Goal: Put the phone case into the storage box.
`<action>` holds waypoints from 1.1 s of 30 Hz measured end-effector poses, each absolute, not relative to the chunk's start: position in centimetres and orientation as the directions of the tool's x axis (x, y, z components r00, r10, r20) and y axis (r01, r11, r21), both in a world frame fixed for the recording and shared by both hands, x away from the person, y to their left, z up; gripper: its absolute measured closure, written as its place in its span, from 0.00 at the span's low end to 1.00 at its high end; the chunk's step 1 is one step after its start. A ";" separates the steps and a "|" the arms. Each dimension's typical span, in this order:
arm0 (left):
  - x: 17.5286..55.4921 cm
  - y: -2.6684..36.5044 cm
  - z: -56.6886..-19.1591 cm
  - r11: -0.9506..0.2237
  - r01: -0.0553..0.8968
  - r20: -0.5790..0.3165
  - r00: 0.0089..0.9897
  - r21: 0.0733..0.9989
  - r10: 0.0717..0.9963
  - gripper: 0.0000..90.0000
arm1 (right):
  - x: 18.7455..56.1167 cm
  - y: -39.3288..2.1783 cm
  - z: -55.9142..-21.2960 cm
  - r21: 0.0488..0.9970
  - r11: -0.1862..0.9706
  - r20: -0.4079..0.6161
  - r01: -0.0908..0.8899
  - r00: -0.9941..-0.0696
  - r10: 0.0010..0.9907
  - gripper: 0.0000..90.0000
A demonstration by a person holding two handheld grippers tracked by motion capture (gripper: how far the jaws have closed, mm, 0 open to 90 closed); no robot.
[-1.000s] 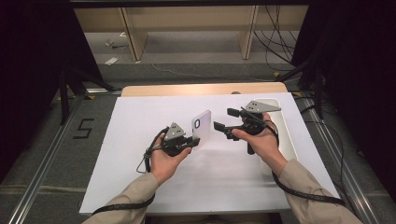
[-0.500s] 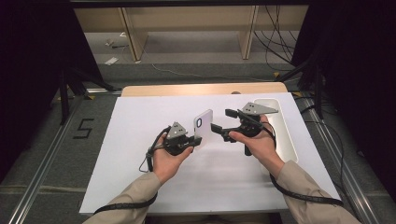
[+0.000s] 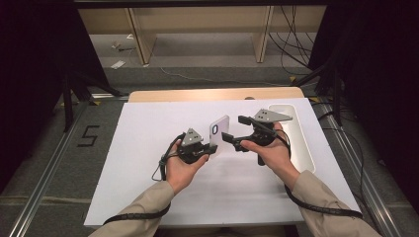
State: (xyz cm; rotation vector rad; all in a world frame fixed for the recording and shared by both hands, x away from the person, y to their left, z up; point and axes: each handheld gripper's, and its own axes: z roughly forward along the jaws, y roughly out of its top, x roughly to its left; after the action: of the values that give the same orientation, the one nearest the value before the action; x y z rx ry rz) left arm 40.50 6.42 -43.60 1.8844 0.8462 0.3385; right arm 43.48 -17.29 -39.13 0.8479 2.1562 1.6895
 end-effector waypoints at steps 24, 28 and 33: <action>40.6 4.5 -43.7 -0.272 0.403 -0.127 0.730 0.874 0.672 0.90 | 43.1 -16.8 -39.0 0.954 0.108 0.153 0.279 -0.765 0.625 0.05; 40.6 4.3 -43.7 -0.274 0.398 -0.123 0.733 0.876 0.669 0.90 | 43.1 -16.7 -39.1 0.954 0.101 0.157 0.282 -0.758 0.633 0.05; 40.4 4.0 -43.6 -0.279 0.396 -0.122 0.737 0.875 0.665 0.90 | 43.1 -16.7 -39.4 0.952 0.101 0.159 0.290 -0.745 0.648 0.06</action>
State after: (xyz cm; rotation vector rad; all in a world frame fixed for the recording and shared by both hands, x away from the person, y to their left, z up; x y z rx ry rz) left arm 40.41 4.00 -43.61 1.9081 0.8150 0.3272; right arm 43.14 -16.72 -39.40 0.9268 2.0840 1.6859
